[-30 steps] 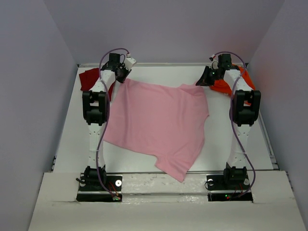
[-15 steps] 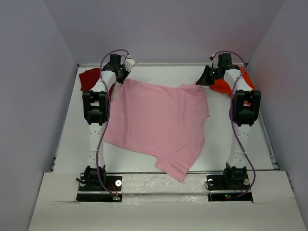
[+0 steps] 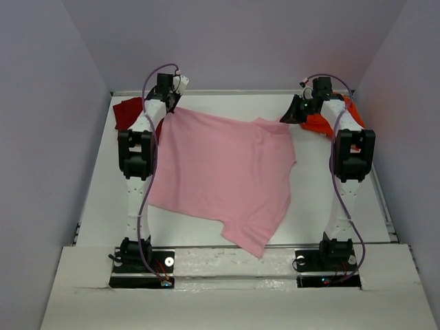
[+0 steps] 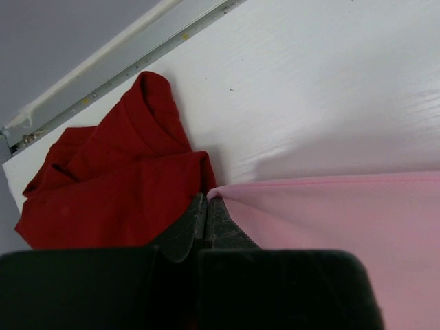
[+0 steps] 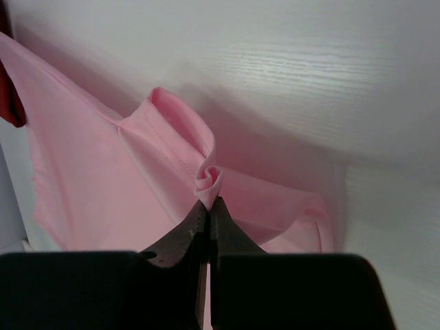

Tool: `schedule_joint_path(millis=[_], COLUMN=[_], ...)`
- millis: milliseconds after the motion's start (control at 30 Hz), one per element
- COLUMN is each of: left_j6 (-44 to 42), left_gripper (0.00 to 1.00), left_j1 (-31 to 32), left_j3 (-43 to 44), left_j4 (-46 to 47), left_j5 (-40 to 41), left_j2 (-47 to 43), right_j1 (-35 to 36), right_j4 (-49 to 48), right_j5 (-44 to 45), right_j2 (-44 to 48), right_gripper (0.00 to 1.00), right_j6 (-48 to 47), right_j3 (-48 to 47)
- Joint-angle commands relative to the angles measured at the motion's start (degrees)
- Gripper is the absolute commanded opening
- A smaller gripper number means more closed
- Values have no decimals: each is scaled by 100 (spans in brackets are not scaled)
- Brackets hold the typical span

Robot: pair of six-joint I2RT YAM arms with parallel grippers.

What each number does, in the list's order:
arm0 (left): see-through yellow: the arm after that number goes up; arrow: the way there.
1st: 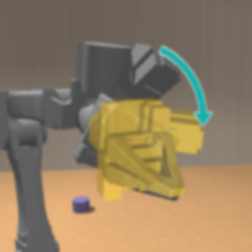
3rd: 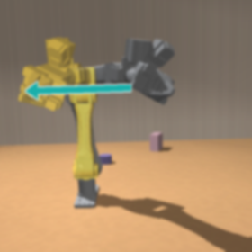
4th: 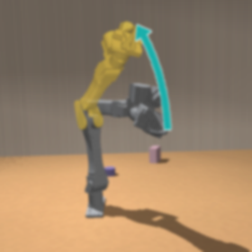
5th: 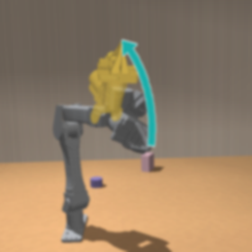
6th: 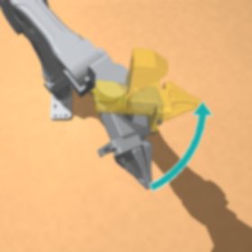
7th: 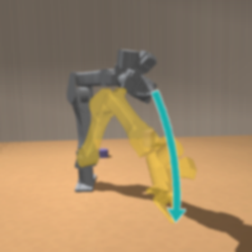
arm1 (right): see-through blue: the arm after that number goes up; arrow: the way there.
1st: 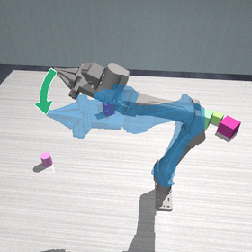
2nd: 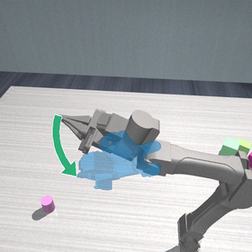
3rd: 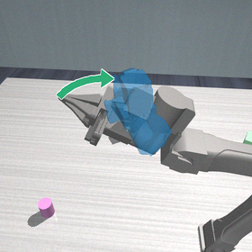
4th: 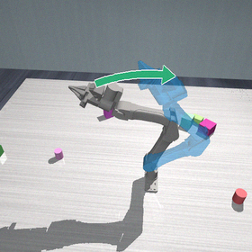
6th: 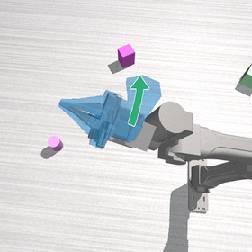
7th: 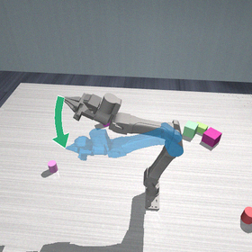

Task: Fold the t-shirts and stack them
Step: Grap the side of the flattened tshirt furthest away from the robot with both arms

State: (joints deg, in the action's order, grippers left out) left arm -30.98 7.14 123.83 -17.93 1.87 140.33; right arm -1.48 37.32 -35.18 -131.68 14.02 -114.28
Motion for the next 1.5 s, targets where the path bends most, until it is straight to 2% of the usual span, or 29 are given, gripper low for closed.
schedule_joint_path(millis=[0, 300, 833, 1133, 1467], left_j6=[329, 426, 847, 1243, 1718], left_gripper=[0, 0, 0, 0, 0], left_j1=[121, 481, 596, 596, 596], left_j3=[-183, -685, -615, -456, -781], left_j4=[369, 431, -157, -527, -650], left_j5=[481, 815, 1447, 1229, 1307], left_j2=[-902, -1289, -1070, -1008, -1412], right_j1=[-46, -46, 174, 227, 332], right_j4=[-93, -181, 407, 566, 768], right_j5=[-287, -524, -701, -762, -885], right_j2=[713, 1460, 2769, 3227, 3613], right_gripper=[0, 0, 0, 0, 0], right_j6=[92, 293, 514, 531, 567], right_j3=[238, 863, 1961, 2454, 2972])
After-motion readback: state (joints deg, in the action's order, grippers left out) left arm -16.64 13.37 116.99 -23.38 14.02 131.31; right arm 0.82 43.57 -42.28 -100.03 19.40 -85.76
